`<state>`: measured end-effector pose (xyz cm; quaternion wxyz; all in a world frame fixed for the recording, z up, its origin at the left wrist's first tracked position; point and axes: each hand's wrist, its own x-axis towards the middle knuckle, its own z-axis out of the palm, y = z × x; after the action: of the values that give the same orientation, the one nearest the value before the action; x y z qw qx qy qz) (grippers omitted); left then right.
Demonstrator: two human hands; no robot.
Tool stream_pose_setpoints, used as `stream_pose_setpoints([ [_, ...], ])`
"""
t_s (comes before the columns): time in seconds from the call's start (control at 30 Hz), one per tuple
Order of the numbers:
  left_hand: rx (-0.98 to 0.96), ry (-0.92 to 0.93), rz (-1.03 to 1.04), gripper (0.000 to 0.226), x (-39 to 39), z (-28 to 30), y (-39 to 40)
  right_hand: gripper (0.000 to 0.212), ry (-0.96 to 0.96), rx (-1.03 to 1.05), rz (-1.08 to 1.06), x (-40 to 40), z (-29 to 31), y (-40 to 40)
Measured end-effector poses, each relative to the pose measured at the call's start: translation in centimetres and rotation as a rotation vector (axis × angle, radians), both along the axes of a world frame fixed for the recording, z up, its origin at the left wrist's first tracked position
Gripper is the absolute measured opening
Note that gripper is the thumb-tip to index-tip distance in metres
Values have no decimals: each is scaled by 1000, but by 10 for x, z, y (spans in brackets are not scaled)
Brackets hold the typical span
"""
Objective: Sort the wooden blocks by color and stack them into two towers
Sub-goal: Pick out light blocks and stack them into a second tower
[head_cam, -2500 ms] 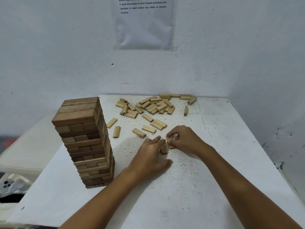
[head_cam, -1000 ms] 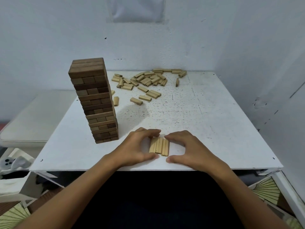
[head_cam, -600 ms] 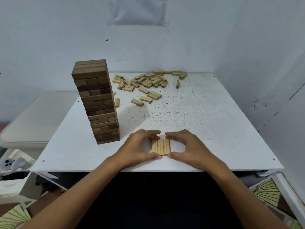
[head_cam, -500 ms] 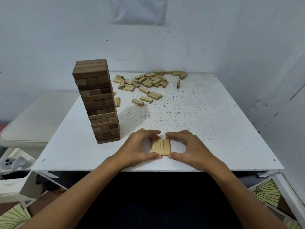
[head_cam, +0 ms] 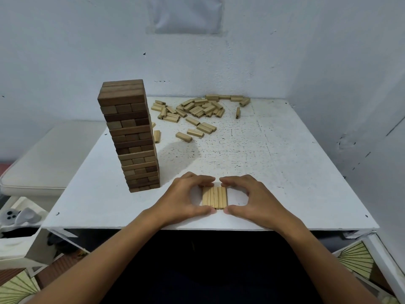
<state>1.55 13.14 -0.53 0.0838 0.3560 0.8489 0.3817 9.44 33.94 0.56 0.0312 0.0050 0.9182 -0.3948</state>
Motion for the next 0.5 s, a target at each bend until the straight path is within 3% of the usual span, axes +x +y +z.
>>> stream_pose_setpoints([
  [0.5, -14, 7, 19, 64, -1, -3, -1, 64, 1, -9, 1, 0, 0, -1],
])
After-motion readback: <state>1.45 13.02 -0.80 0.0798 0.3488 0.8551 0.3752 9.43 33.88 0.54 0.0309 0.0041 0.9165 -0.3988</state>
